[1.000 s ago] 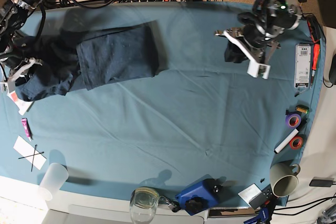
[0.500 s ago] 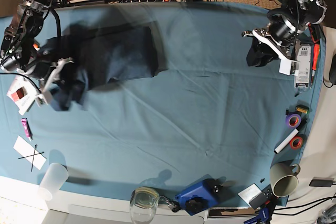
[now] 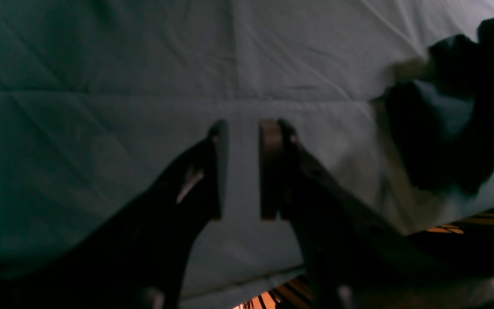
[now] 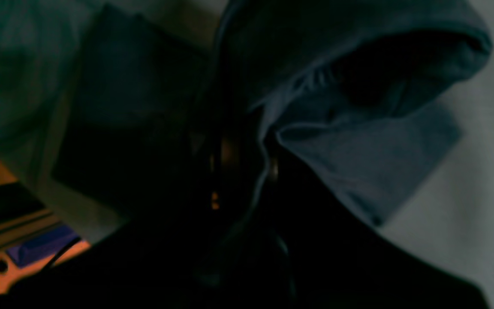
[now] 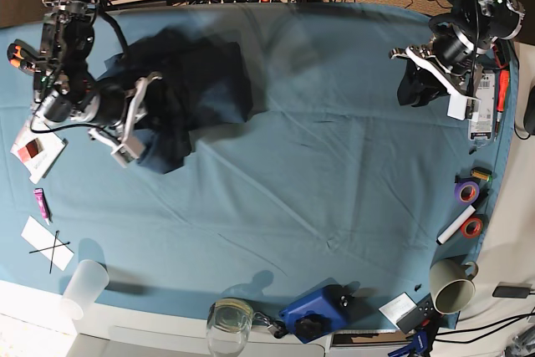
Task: Fold the T-shirt properly
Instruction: 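Lift the strip end with the right gripper and fold it over the stack, then press and tuck the folded bundle edges with the right gripper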
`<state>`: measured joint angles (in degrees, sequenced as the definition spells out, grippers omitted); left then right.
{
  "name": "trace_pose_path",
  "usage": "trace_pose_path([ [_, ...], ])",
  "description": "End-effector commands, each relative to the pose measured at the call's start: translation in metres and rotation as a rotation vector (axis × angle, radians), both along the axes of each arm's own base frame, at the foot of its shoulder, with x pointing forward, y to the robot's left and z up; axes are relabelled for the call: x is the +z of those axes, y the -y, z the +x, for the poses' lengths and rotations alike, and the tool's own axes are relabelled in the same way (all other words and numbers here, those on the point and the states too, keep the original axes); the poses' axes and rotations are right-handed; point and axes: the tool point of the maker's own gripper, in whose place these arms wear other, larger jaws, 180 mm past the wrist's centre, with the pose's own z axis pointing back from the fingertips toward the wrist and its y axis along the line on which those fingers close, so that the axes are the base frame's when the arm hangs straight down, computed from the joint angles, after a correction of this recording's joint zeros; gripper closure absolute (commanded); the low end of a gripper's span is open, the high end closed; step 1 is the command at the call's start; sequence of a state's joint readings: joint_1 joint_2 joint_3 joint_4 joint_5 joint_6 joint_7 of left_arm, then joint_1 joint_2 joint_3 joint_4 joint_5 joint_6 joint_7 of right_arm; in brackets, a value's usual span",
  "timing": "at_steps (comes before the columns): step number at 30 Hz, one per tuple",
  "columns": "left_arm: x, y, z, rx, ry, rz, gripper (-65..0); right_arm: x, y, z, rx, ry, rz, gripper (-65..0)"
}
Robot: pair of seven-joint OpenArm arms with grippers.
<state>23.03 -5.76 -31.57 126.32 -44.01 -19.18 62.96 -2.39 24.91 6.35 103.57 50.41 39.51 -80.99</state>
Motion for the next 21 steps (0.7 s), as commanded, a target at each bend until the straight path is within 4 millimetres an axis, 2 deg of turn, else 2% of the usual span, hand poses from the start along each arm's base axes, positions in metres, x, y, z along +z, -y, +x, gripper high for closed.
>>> trace_pose_path([
  [1, 0.01, 0.0, 0.004, -0.006, 0.046, 0.005, -11.4, 0.01, -0.007, 0.006, 0.025, 0.04, 0.018, 0.0],
  [5, 0.01, 0.0, 0.004, -0.006, 0.047, 0.005, -11.4, 0.001, -0.032, 0.0, 0.067, 0.017, 0.051, 0.0],
  [9, 0.01, 0.0, 0.004, -0.007, 0.047, 0.005, -11.4, -0.006, -0.044, 0.0, 0.065, 0.013, 0.05, 0.0],
  [10, 0.01, 0.0, 0.004, -0.007, 0.047, 0.005, -11.4, -0.006, -0.047, 0.0, 0.065, 0.013, 0.06, -1.5],
  [12, 0.011, 0.002, 0.004, -0.029, 0.057, 0.014, -11.4, -0.006, -0.052, 0.001, 0.066, 0.015, 0.072, -12.7],
  [13, 0.011, 0.003, 0.003, -0.043, 0.062, 0.02, -11.4, -0.005, -0.052, 0.001, 0.067, 0.017, 0.071, -16.1],
  [15, 0.012, 0.004, 0.003, -0.051, 0.066, 0.024, -11.4, 0.001, -0.056, 0.005, 0.07, 0.038, 0.101, -17.5],
  [18, 0.012, 0.004, 0.003, -0.05, 0.066, 0.023, -11.4, 0.025, -0.074, 0.013, 0.104, 0.076, 0.225, -17.5],
  [21, 0.011, 0.004, 0.002, -0.05, 0.061, 0.023, -11.4, 0.037, -0.078, 0.021, 0.119, 0.104, 0.249, -17.5],
])
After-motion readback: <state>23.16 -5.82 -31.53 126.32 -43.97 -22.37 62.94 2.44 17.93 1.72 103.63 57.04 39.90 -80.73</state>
